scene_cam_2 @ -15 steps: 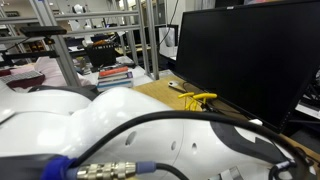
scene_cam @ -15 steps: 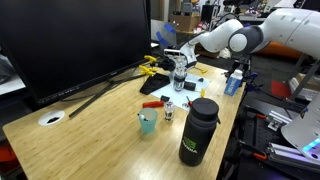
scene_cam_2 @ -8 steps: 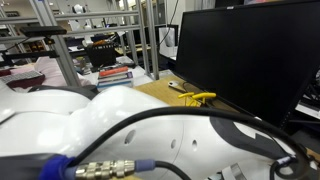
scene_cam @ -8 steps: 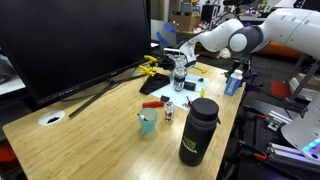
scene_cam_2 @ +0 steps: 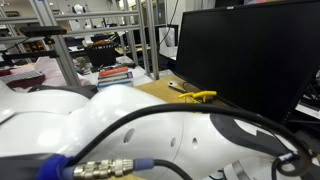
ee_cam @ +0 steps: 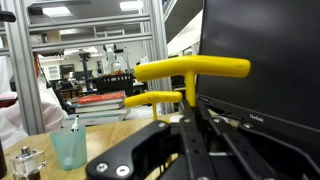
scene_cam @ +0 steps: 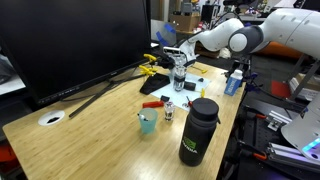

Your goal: Get the rightmost yellow object and put it behind all the yellow objects on the black base

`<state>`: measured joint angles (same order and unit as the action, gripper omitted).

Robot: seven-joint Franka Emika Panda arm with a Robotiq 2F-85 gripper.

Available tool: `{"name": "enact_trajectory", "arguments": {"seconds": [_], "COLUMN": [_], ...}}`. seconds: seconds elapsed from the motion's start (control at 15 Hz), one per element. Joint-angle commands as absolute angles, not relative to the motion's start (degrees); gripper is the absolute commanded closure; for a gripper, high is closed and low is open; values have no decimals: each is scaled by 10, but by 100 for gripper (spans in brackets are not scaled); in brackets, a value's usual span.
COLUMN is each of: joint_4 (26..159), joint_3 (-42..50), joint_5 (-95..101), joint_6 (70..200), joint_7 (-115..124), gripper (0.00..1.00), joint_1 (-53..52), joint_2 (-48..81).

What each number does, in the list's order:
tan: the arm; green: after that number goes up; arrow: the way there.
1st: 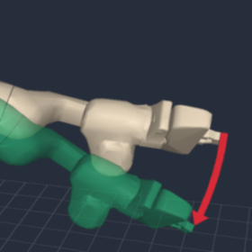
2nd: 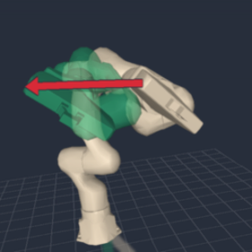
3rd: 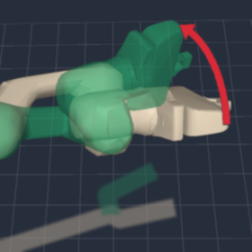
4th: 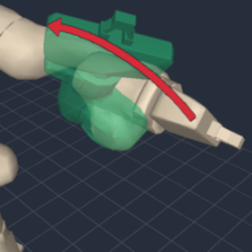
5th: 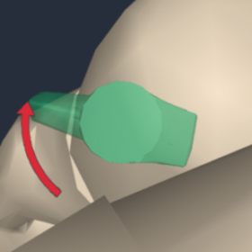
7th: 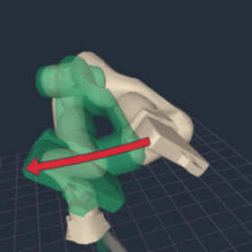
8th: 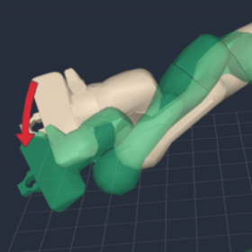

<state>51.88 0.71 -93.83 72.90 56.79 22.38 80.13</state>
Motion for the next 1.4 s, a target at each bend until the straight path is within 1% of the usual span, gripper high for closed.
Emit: {"name": "enact_trajectory", "arguments": {"seconds": [0.0, 1.33], "joint_4": [516, 524], "joint_3": [-4, 2], "joint_5": [-926, -922], "joint_6": [733, 739], "joint_7": [564, 575], "gripper": [98, 98], "joint_1": [231, 239], "joint_2": [803, 816]}}
